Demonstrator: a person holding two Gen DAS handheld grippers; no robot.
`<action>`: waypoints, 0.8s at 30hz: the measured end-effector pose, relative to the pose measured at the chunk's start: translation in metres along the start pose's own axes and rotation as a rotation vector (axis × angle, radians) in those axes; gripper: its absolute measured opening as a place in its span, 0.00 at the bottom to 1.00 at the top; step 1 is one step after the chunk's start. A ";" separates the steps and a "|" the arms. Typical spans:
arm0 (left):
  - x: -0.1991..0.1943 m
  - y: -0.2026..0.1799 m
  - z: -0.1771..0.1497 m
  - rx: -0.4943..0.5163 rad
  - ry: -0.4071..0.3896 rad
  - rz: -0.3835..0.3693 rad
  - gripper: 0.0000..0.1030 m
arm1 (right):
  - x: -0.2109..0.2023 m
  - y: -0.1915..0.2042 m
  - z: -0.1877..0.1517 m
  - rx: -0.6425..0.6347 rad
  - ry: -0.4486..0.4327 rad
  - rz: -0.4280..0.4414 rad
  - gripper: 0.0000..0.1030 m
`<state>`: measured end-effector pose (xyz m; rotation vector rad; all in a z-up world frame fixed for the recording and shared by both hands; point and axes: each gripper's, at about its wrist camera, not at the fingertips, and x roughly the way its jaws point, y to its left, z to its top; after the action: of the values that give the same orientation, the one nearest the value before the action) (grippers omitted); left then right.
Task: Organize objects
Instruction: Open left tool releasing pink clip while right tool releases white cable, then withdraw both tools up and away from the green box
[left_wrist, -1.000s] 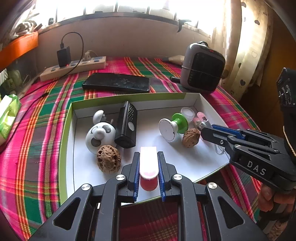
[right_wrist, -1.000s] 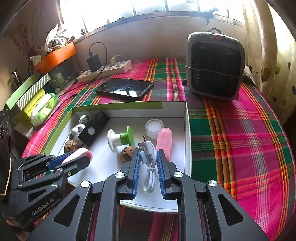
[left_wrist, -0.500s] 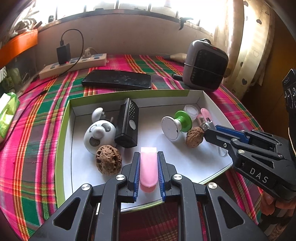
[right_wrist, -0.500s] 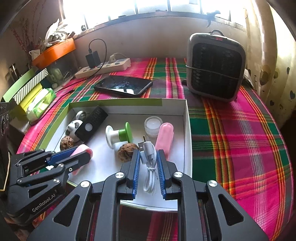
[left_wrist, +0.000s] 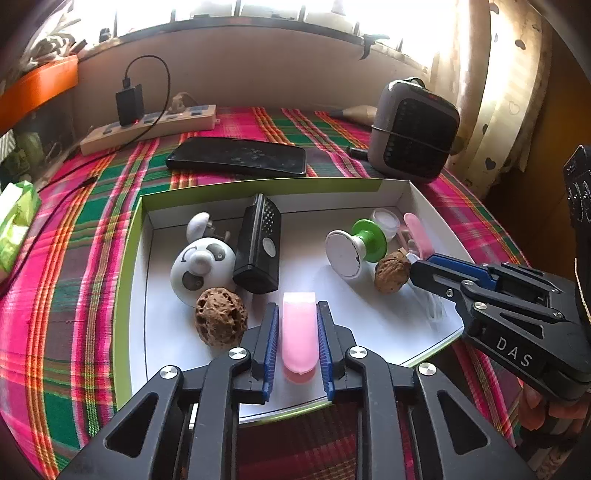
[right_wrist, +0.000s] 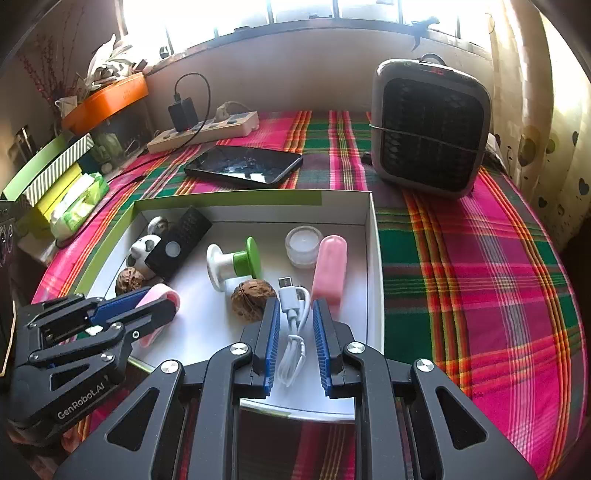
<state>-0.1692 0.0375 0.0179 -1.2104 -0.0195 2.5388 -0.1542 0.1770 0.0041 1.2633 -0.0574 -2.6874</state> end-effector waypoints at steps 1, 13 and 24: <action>0.000 0.001 0.000 -0.001 0.000 0.002 0.20 | 0.000 0.000 0.000 -0.001 0.000 -0.001 0.19; -0.003 0.004 0.000 -0.018 -0.003 0.014 0.31 | -0.004 0.002 -0.002 0.000 0.002 -0.011 0.27; -0.016 0.000 -0.003 -0.010 -0.020 0.028 0.33 | -0.015 0.008 -0.006 -0.009 -0.019 -0.018 0.34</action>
<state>-0.1574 0.0322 0.0276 -1.1974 -0.0201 2.5782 -0.1392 0.1722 0.0129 1.2419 -0.0359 -2.7122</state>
